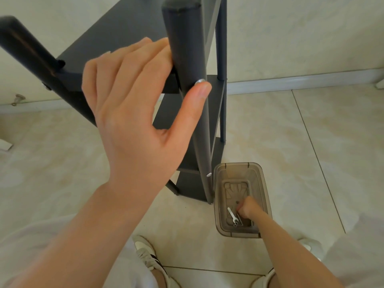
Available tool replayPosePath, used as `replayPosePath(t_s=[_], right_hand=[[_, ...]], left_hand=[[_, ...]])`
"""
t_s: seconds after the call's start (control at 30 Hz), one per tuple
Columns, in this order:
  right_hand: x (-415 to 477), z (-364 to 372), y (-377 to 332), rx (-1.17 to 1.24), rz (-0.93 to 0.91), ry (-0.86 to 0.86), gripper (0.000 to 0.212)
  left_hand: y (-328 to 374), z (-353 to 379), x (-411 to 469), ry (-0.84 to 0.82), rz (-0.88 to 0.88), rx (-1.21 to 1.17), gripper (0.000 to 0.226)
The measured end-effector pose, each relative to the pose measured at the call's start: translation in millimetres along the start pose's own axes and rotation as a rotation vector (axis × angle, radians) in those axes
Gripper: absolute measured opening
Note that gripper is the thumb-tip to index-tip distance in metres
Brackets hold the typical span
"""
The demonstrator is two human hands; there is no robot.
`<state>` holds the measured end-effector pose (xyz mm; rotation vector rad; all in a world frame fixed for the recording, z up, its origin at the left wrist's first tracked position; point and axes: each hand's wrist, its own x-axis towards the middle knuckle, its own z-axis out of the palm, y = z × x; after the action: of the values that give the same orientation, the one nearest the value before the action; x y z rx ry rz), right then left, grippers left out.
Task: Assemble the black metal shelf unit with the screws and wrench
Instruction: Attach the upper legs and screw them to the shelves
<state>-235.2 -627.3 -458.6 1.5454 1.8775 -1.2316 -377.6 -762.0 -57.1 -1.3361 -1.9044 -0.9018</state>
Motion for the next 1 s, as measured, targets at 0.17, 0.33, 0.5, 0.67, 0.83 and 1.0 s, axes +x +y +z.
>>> replayPosePath(t_s=[0.17, 0.33, 0.5, 0.67, 0.83, 1.0], right_hand=[[-4.0, -7.1, 2.8, 0.053, -0.045, -0.002, 0.011], [-25.5, -17.8, -8.4, 0.464, -0.053, -0.027, 0.009], [-66.8, -38.5, -41.5, 0.890, -0.158, -0.025, 0.015], [-129.7, -66.5, -96.3, 1.214, -0.368, -0.041, 0.015], [-186.8, -87.7, -136.5, 1.278, -0.402, 0.142, 0.015], [-227.2, -102.9, -150.6, 1.360, -0.477, 0.178, 0.022]], left_hand=[[4.1, -1.3, 4.3, 0.033, 0.057, 0.000, 0.042], [7.7, -2.9, 5.8, 0.046, 0.044, -0.002, 0.040], [6.1, -7.0, 7.6, 0.051, 0.018, -0.006, 0.037], [4.1, -12.6, 10.8, -0.029, 0.015, 0.020, 0.041], [2.2, -19.5, 16.2, -0.159, 0.006, 0.101, 0.049], [-7.9, -26.0, 17.4, -0.224, -0.045, 0.082, 0.053]])
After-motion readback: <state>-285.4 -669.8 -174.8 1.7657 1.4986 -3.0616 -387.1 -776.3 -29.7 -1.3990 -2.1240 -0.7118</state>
